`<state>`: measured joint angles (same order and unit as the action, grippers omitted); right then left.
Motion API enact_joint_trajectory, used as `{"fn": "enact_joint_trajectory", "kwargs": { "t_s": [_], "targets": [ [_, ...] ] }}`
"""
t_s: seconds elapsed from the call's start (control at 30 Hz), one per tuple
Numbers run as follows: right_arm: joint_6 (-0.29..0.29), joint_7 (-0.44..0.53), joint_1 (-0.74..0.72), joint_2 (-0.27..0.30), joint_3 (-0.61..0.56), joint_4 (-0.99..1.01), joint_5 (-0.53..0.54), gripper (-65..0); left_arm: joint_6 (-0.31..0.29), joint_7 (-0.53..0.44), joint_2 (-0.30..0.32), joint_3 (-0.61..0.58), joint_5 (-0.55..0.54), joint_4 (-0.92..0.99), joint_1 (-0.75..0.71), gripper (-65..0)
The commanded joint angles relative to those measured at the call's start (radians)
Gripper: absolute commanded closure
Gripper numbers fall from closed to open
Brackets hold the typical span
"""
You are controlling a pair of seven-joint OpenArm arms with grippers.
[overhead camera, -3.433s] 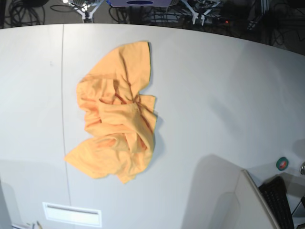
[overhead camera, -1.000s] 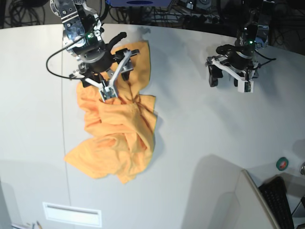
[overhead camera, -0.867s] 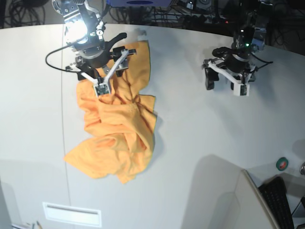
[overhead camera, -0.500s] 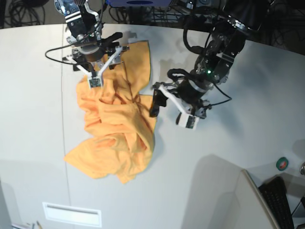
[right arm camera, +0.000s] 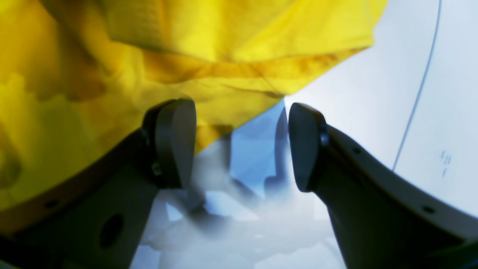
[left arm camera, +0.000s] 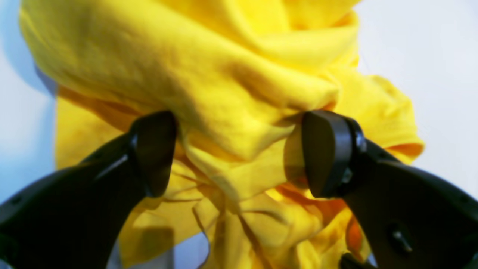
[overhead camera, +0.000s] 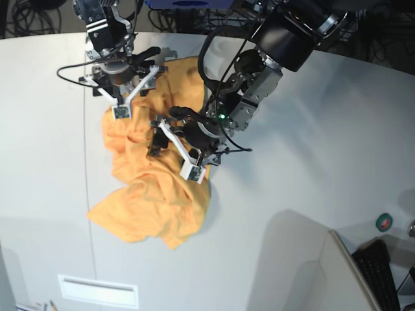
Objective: Layout the t-shirt on the table in an organized manner, then fold the t-shirt properly
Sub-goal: 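Lift the shirt with the left gripper and shake it loose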
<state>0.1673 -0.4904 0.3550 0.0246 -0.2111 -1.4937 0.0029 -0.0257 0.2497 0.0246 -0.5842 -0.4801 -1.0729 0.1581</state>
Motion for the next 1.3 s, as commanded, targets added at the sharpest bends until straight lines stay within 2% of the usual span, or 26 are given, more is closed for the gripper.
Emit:
{"fn": "enact_joint_trajectory", "kwargs": {
  "t_s": [0.0, 0.07, 0.1, 0.2, 0.23, 0.27, 0.43, 0.5, 0.57, 0.67, 0.87, 0.97, 1.13, 1.27],
  "targets": [
    [-0.004, -0.012, 0.000, 0.002, -0.001, -0.005, -0.001, -35.6, -0.004, -0.020, -0.019, 0.000, -0.002, -0.007, 0.024, -48.1],
    [-0.004, -0.012, -0.001, 0.002, 0.000, -0.005, -0.001, -34.7, -0.004, -0.023, -0.030, 0.003, -0.002, 0.004, 0.025, -39.7],
    [-0.004, -0.012, -0.003, 0.004, 0.000, -0.005, -0.001, -32.0, -0.003, -0.025, -0.030, 0.003, -0.002, 0.004, 0.028, -31.9],
    [-0.005, -0.012, -0.007, 0.004, 0.000, -0.005, -0.001, -13.7, -0.001, -0.025, -0.032, 0.003, -0.002, 0.009, 0.064, -6.7],
    [-0.005, -0.012, -0.009, 0.004, 0.000, 0.003, -0.001, -4.8, -0.001, -0.025, -0.032, 0.003, -0.002, 0.013, 0.074, 0.0],
    [-0.005, -0.012, -0.011, 0.004, 0.002, 0.012, -0.001, 0.0, 0.000, -0.025, -0.032, 0.003, -0.002, 0.013, 0.090, 0.0],
    [-0.005, -0.012, -0.029, 0.005, 0.089, 0.040, -0.001, 0.0, 0.000, -0.020, -0.022, 0.003, -0.002, 0.007, 0.163, 0.0],
    [-0.005, -0.012, -0.032, 0.005, 0.123, 0.038, -0.001, 0.0, 0.002, -0.010, 0.002, 0.003, -0.002, -0.010, 0.173, 0.0],
    [-0.007, -0.012, -0.055, 0.007, 0.157, 0.038, -0.004, 0.0, 0.002, 0.052, 0.022, 0.003, 0.001, -0.046, 0.174, 0.0],
    [-0.007, -0.014, -0.087, 0.047, 0.174, 0.038, -0.002, 0.0, 0.002, 0.135, 0.051, 0.016, 0.005, -0.117, 0.176, 0.0],
    [-0.007, -0.018, -0.193, 0.111, 0.178, 0.006, -0.004, 0.0, 0.002, 0.280, 0.056, 0.134, 0.007, -0.203, 0.235, 0.0],
    [-0.007, -0.021, -0.254, 0.148, 0.180, -0.049, -0.005, 0.0, 0.002, 0.323, 0.051, 0.138, 0.007, -0.203, 0.306, 0.0],
    [-0.007, -0.121, -0.370, 0.202, 0.175, -0.112, -0.002, 0.0, 0.002, 0.385, 0.024, 0.126, 0.007, -0.203, 0.393, 0.0],
    [-0.013, -0.178, -0.382, 0.188, 0.175, -0.160, 0.003, 0.0, 0.002, 0.412, 0.013, 0.126, 0.007, -0.201, 0.381, 0.0]
  ]
}}
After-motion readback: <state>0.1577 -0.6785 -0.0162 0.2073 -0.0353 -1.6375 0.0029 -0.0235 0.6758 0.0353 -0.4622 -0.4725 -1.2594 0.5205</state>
